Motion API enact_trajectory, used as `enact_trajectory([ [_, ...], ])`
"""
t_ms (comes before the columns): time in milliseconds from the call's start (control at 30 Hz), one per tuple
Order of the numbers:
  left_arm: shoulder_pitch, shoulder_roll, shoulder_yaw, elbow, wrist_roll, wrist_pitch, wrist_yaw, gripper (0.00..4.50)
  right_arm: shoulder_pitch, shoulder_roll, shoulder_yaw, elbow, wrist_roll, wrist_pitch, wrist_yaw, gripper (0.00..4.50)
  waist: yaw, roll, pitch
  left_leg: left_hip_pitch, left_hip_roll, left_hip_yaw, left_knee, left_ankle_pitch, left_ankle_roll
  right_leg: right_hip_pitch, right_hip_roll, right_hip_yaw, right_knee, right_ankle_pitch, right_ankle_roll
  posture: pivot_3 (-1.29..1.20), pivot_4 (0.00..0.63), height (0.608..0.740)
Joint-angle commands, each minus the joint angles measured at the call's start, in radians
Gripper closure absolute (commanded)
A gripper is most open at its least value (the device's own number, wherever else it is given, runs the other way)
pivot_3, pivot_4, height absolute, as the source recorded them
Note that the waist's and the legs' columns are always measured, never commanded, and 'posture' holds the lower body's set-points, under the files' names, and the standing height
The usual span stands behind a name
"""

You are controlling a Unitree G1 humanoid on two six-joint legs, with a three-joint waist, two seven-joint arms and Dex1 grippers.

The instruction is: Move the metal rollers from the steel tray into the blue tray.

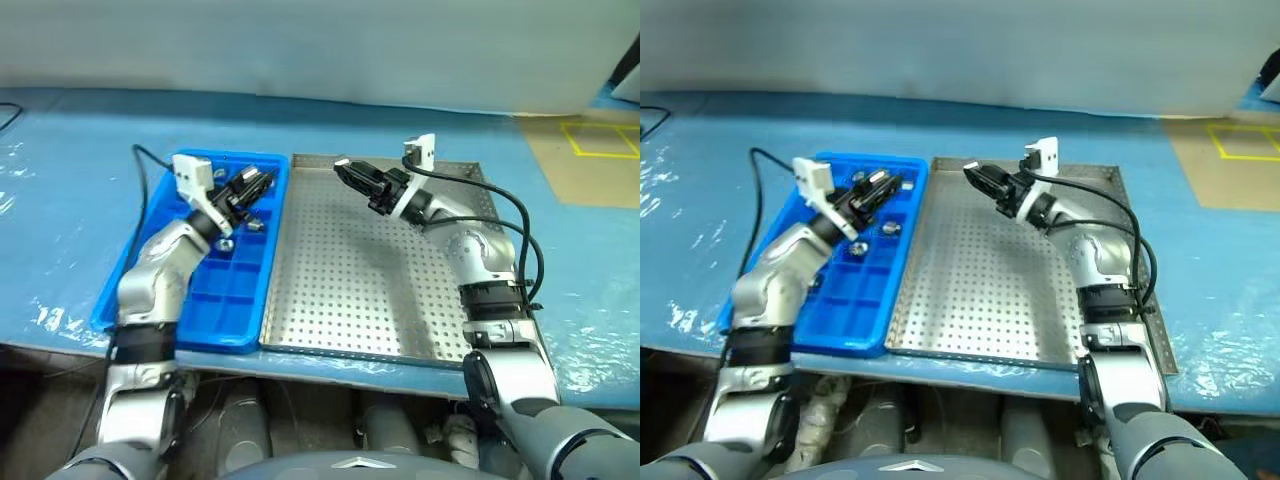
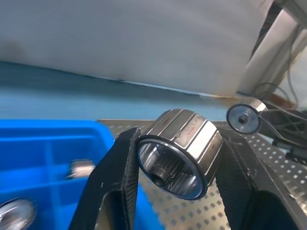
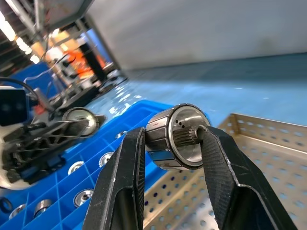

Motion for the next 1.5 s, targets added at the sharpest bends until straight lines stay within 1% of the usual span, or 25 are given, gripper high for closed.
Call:
enact_trajectory([
  [33,0.162,0.109,0.012,-0.266,-0.038,0.064,-0.032,2.64,-0.067,-0.008,0.078,0.066,-0.039,-0.034,0.166,3.18,0.011,0.000,0.000,0.000,0.000,0.000,0.000,0.000,0.000,0.000,0.000,-0.001,0.000,0.000,0.000,0.06,0.150,0.740],
  [133,0.317,0.183,0.018,-0.412,-0.062,0.113,-0.034,2.64,-0.080,-0.005,0.148,0.078,-0.051,-0.028,0.300,3.18,0.030,-0.001,0.000,0.000,0.000,0.000,-0.001,0.000,0.000,0.000,-0.001,-0.002,-0.001,0.000,0.000,0.15,0.150,0.740],
  [267,0.446,0.223,0.055,-0.531,-0.111,0.159,-0.012,2.64,-0.091,0.014,0.186,0.097,-0.063,-0.022,0.382,3.18,0.068,-0.001,0.001,0.000,0.004,-0.002,-0.004,0.002,-0.004,0.000,0.000,-0.006,0.000,0.000,0.000,0.22,0.150,0.740],
  [367,0.568,0.267,0.073,-0.613,-0.086,0.179,0.005,2.64,-0.089,0.019,0.255,0.096,-0.081,-0.007,0.482,3.18,0.082,-0.001,0.001,0.002,0.007,-0.003,-0.005,0.004,-0.007,0.001,0.001,-0.008,0.001,0.000,0.000,0.27,0.150,0.740],
  [500,0.660,0.292,0.073,-0.661,-0.067,0.178,0.027,2.64,-0.091,0.043,0.286,0.118,-0.110,-0.022,0.522,3.18,0.100,-0.001,0.001,0.005,0.006,-0.003,-0.011,0.005,-0.009,0.002,0.001,-0.008,0.000,-0.001,0.001,0.30,0.150,0.740],
  [567,0.700,0.299,0.068,-0.667,-0.032,0.170,0.046,2.64,-0.099,0.060,0.291,0.139,-0.127,-0.037,0.530,3.18,0.110,-0.001,0.001,0.005,0.007,-0.004,-0.012,0.006,-0.011,0.002,0.002,-0.008,0.000,-0.001,0.001,0.32,0.150,0.740],
  [633,0.717,0.301,0.061,-0.660,0.006,0.158,0.066,2.64,-0.105,0.075,0.291,0.154,-0.138,-0.047,0.536,3.18,0.113,-0.001,0.001,0.005,0.008,-0.004,-0.012,0.007,-0.012,0.002,0.002,-0.008,0.000,-0.001,0.000,0.32,0.150,0.740],
  [800,0.689,0.279,0.033,-0.623,0.058,0.137,0.102,2.64,-0.102,0.086,0.287,0.167,-0.164,-0.063,0.549,3.18,0.120,-0.001,0.001,0.004,0.008,-0.005,-0.012,0.007,-0.012,0.002,0.003,-0.008,0.000,-0.001,-0.001,0.31,0.150,0.740],
  [1000,0.663,0.283,-0.022,-0.552,0.113,0.101,0.076,2.64,-0.092,0.078,0.279,0.156,-0.176,-0.065,0.546,3.18,0.118,-0.002,0.001,0.004,0.008,-0.005,-0.012,0.008,-0.013,0.002,0.003,-0.008,0.001,-0.001,-0.001,0.28,0.150,0.740],
  [1067,0.652,0.292,-0.035,-0.521,0.127,0.094,0.063,1.90,-0.084,0.073,0.279,0.145,-0.179,-0.062,0.544,3.18,0.116,-0.002,0.001,0.004,0.008,-0.005,-0.012,0.008,-0.013,0.002,0.003,-0.008,0.001,-0.001,-0.001,0.27,0.150,0.740],
  [1133,0.646,0.293,-0.034,-0.502,0.126,0.091,0.048,1.34,-0.073,0.068,0.281,0.129,-0.180,-0.059,0.542,3.18,0.116,-0.001,0.001,0.005,0.008,-0.005,-0.012,0.008,-0.013,0.002,0.003,-0.008,0.002,-0.001,-0.001,0.26,0.150,0.740],
  [1233,0.636,0.294,-0.028,-0.485,0.129,0.085,0.038,0.31,-0.062,0.066,0.283,0.115,-0.183,-0.056,0.538,3.18,0.117,-0.001,0.000,0.005,0.008,-0.006,-0.011,0.008,-0.013,0.003,0.003,-0.008,0.003,-0.001,-0.001,0.25,0.150,0.740],
  [1267,0.630,0.291,-0.025,-0.482,0.124,0.083,0.036,0.03,-0.058,0.065,0.285,0.110,-0.185,-0.056,0.536,3.18,0.116,-0.001,0.000,0.006,0.008,-0.006,-0.011,0.008,-0.013,0.003,0.003,-0.008,0.004,-0.001,-0.001,0.25,0.150,0.740],
  [1500,0.600,0.273,-0.001,-0.507,0.066,0.085,0.025,0.03,-0.030,0.060,0.321,0.067,-0.214,-0.059,0.537,3.18,0.115,-0.001,0.000,0.007,0.008,-0.007,-0.011,0.010,-0.016,0.003,0.003,-0.007,0.009,-0.001,-0.001,0.24,0.150,0.740],
])
